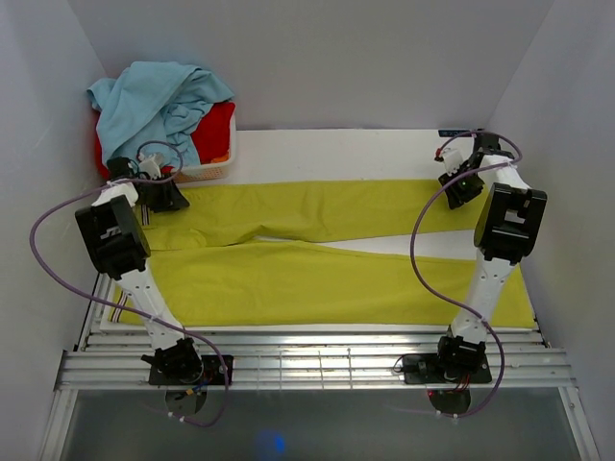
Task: Fold and stack the trousers
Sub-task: Flatten the trousers out
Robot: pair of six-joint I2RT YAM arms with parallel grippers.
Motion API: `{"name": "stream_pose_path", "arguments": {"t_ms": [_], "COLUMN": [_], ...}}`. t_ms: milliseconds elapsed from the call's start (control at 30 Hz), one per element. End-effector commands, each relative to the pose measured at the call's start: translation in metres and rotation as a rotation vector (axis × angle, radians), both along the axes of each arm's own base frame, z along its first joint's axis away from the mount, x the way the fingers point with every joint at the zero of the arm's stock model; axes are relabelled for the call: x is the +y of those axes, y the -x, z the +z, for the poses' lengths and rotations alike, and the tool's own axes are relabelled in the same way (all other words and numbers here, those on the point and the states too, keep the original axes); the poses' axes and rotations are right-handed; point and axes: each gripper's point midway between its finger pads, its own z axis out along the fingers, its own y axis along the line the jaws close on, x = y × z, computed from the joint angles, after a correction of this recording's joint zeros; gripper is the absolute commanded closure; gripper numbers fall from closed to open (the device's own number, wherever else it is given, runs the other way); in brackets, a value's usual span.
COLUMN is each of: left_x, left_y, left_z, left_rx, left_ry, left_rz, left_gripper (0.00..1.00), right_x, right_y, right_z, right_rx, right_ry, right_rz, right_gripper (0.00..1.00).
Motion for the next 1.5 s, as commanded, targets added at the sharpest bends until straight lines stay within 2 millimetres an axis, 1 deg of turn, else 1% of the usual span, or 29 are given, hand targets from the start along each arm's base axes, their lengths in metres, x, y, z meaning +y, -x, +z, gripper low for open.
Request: {"name": "stream_pose_path", "arguments": {"t_ms": [0,167,267,367,400,500,533,567,633,667,700,733,767,833,867,900,933,967,1000,1067,1100,1167,1233,1267,1300,1367,1400,1433,1467], "left_x": [0.057,0.092,0.097,0.107,0.11,0.117,0.113,0.106,0.083,0.066,0.053,0.041,0.026,0.018,0.013,0.013,0.013,0.006,0.006,-0.004,-0.003,0.005,0.015,0.023,0.027,0.035,0.037,0.042,0.045], "left_y": [-0.018,-0.023,-0.024,-0.024,-0.024,-0.022,-0.019,-0.017,-0.011,-0.003,0.0,0.002,0.003,-0.002,-0.008,-0.018,-0.024,-0.03,-0.04,-0.041,-0.042,-0.039,-0.038,-0.033,-0.031,-0.026,-0.025,-0.024,-0.026], "left_z": [0.025,0.04,0.046,0.047,0.048,0.041,0.037,0.036,0.044,0.038,0.04,0.05,0.047,0.053,0.051,0.059,0.061,0.055,0.063,0.066,0.075,0.089,0.094,0.091,0.085,0.078,0.073,0.058,0.055], "left_rx": [-0.088,-0.148,-0.166,-0.172,-0.172,-0.148,-0.142,-0.149,-0.183,-0.172,-0.18,-0.201,-0.2,-0.21,-0.207,-0.22,-0.221,-0.209,-0.224,-0.203,-0.22,-0.233,-0.23,-0.202,-0.183,-0.153,-0.137,-0.105,-0.095], "left_ry": [-0.095,-0.125,-0.117,-0.138,-0.143,-0.153,-0.14,-0.134,-0.068,-0.049,-0.03,-0.031,-0.017,-0.012,-0.006,0.007,0.011,0.019,0.016,0.021,0.011,-0.048,-0.106,-0.123,-0.126,-0.137,-0.148,-0.158,-0.158], "left_rz": [0.231,0.325,0.326,0.348,0.357,0.365,0.345,0.296,0.21,0.152,0.106,0.073,0.049,0.054,0.056,0.07,0.076,0.069,0.065,0.036,0.035,0.046,0.048,0.067,0.068,0.073,0.077,0.09,0.108], "left_gripper": [0.42,0.37,0.35,0.34,0.34,0.34,0.34,0.36,0.37,0.39,0.4,0.4,0.4,0.4,0.4,0.4,0.39,0.39,0.39,0.39,0.39,0.38,0.37,0.37,0.37,0.37,0.37,0.37,0.36], "right_x": [-0.011,-0.016,-0.016,-0.015,-0.015,-0.017,-0.015,-0.018,-0.02,-0.02,-0.021,-0.021,-0.02,-0.021,-0.02,-0.02,-0.02,-0.021,-0.021,-0.022,-0.023,-0.025,-0.026,-0.027,-0.021,-0.018,-0.016,-0.018,-0.017], "right_y": [0.027,0.051,0.058,0.069,0.077,0.09,0.101,0.106,0.118,0.122,0.124,0.125,0.129,0.131,0.137,0.139,0.141,0.145,0.152,0.155,0.16,0.158,0.154,0.151,0.15,0.133,0.131,0.111,0.106], "right_z": [-0.035,-0.047,-0.045,-0.042,-0.045,-0.039,-0.04,-0.039,-0.038,-0.037,-0.036,-0.032,-0.033,-0.029,-0.031,-0.032,-0.031,-0.032,-0.036,-0.034,-0.034,-0.023,-0.017,-0.014,-0.01,0.004,0.009,0.027,0.032], "right_rx": [0.093,0.144,0.148,0.161,0.177,0.181,0.194,0.2,0.217,0.218,0.217,0.206,0.214,0.208,0.217,0.221,0.221,0.229,0.246,0.238,0.243,0.203,0.18,0.167,0.153,0.096,0.095,0.038,0.023], "right_ry": [0.088,0.134,0.142,0.151,0.153,0.177,0.177,0.195,0.211,0.21,0.21,0.213,0.209,0.212,0.209,0.213,0.218,0.224,0.223,0.241,0.239,0.235,0.238,0.242,0.207,0.181,0.159,0.154,0.141], "right_rz": [0.029,0.075,0.101,0.132,0.143,0.202,0.22,0.228,0.242,0.246,0.247,0.252,0.255,0.258,0.263,0.269,0.277,0.283,0.289,0.307,0.312,0.326,0.342,0.344,0.358,0.354,0.344,0.325,0.321], "right_gripper": [0.57,0.6,0.61,0.64,0.64,0.64,0.64,0.64,0.64,0.64,0.64,0.64,0.64,0.64,0.64,0.64,0.64,0.64,0.64,0.66,0.66,0.66,0.66,0.66,0.65,0.64,0.63,0.58,0.56]}}
